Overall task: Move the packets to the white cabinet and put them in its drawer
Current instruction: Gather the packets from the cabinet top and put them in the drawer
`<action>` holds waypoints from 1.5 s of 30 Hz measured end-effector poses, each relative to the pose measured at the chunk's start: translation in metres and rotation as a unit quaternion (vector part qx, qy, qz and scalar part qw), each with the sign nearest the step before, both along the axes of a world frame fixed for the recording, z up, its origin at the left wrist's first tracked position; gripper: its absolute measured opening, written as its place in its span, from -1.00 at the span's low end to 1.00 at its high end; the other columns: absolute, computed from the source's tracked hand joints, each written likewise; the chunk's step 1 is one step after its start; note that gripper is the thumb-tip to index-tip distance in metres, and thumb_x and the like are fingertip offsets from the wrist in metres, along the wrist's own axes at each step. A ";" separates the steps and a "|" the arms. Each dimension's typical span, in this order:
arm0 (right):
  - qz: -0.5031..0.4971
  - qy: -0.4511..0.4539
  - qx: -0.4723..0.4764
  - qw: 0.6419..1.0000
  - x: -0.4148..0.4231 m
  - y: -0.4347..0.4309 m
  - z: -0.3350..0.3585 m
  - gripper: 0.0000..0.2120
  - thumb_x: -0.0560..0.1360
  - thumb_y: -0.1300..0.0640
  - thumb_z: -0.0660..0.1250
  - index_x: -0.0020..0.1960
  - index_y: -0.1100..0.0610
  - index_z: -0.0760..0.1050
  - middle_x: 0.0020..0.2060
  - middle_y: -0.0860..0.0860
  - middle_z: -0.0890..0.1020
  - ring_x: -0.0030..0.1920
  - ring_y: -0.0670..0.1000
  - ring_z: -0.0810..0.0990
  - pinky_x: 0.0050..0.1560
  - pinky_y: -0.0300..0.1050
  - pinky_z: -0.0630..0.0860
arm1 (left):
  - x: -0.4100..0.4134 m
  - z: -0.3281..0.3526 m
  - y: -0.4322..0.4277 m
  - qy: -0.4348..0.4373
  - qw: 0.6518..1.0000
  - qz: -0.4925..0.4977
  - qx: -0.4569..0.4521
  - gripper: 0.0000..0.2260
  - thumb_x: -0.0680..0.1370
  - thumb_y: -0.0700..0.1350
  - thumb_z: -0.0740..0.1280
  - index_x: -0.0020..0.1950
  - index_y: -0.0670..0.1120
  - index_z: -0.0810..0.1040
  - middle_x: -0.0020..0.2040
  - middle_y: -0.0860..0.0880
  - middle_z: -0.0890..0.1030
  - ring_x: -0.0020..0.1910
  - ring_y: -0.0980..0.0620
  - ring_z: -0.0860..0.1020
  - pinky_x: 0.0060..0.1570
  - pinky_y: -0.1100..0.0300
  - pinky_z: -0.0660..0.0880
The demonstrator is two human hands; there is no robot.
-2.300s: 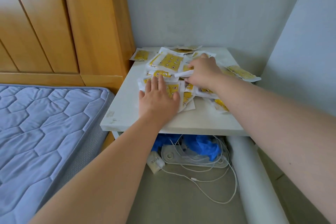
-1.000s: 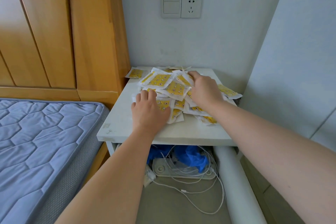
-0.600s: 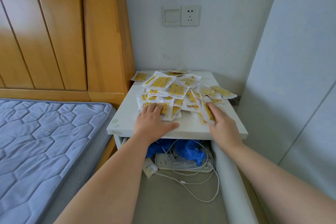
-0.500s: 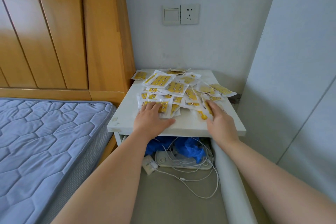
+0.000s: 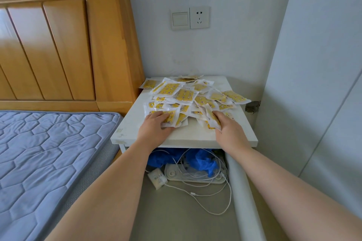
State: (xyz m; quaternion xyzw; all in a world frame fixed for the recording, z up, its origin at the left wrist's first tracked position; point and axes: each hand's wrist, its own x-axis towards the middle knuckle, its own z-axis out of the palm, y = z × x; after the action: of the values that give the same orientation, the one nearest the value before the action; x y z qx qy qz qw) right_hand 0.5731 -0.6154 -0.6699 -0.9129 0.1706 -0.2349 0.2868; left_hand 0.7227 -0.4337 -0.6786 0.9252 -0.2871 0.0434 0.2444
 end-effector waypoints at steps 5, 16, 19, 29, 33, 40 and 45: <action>-0.004 0.009 -0.010 1.000 0.001 0.001 0.000 -0.52 0.56 0.26 0.17 0.45 0.04 0.29 0.22 0.06 0.55 0.20 0.11 0.48 0.15 -0.13 0.38 | -0.005 0.002 -0.003 -0.043 0.999 0.000 0.004 -0.43 0.52 0.19 0.31 0.48 0.08 0.30 0.46 0.06 0.32 0.44 0.00 0.22 0.31 0.07 0.31; -0.014 0.035 -0.035 0.999 0.004 0.004 0.000 -0.50 0.56 0.30 0.13 0.46 0.03 0.27 0.24 0.08 0.53 0.19 0.12 0.49 0.09 -0.16 0.36 | -0.007 -0.006 0.002 -0.301 0.949 -0.085 0.043 -0.70 0.14 -0.32 0.60 -0.19 -0.11 0.68 -0.29 -0.03 0.65 -0.28 -0.05 0.63 -0.45 0.19 0.52; -0.014 0.094 -0.069 0.993 0.007 0.009 0.012 -0.50 0.58 0.32 0.06 0.48 0.05 0.22 0.27 0.12 0.50 0.20 0.16 0.48 0.13 -0.07 0.40 | -0.008 -0.004 0.005 -0.316 0.937 -0.092 0.119 -0.63 -0.04 -0.34 0.60 -0.37 -0.08 0.55 -0.47 0.03 0.50 -0.53 0.00 0.50 -0.61 0.33 0.21; -0.036 0.003 -0.048 0.998 -0.023 0.044 0.018 -0.48 0.58 0.29 0.10 0.51 0.06 0.18 0.36 0.09 0.44 0.26 0.16 0.46 0.18 -0.06 0.40 | -0.037 0.006 0.014 -0.273 0.925 -0.078 0.252 -0.87 0.60 -0.18 0.18 0.09 -0.10 0.48 0.00 -0.04 0.57 -0.03 -0.07 0.55 -0.26 0.15 0.28; -0.015 -0.026 -0.040 0.999 -0.037 0.059 0.018 -0.50 0.57 0.30 0.12 0.48 0.06 0.21 0.31 0.07 0.48 0.21 0.14 0.48 0.09 -0.09 0.40 | -0.044 0.013 0.008 -0.239 0.945 -0.038 0.218 -0.76 0.63 0.05 0.17 0.12 -0.08 0.49 0.03 -0.02 0.54 0.04 -0.04 0.51 -0.25 0.14 0.30; -0.026 -0.105 0.035 0.994 -0.064 0.083 0.021 -0.51 0.58 0.30 0.12 0.48 0.05 0.23 0.26 0.03 0.52 0.13 0.10 0.53 0.02 -0.27 0.36 | -0.062 0.018 0.033 -0.334 0.899 -0.107 0.262 -0.83 0.30 -0.30 0.45 -0.21 -0.10 0.53 -0.23 -0.03 0.56 -0.27 -0.03 0.54 -0.43 0.21 0.27; -0.077 -0.131 0.148 0.977 -0.101 0.103 0.001 -0.59 0.57 0.33 0.12 0.41 0.13 0.29 -0.10 0.01 0.53 -0.18 -0.01 0.47 -0.28 -0.40 0.34 | -0.091 0.002 0.074 -0.411 0.884 -0.219 0.050 -0.79 0.24 -0.34 0.39 -0.48 -0.13 0.41 -0.53 -0.05 0.38 -0.59 -0.04 0.37 -0.64 0.27 0.24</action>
State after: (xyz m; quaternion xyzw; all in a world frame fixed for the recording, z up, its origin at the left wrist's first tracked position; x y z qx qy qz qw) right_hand 0.4717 -0.5124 -0.6693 -0.8061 0.2337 -0.3460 0.4194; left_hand 0.6319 -0.3601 -0.6768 0.7490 -0.5589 0.3505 0.0617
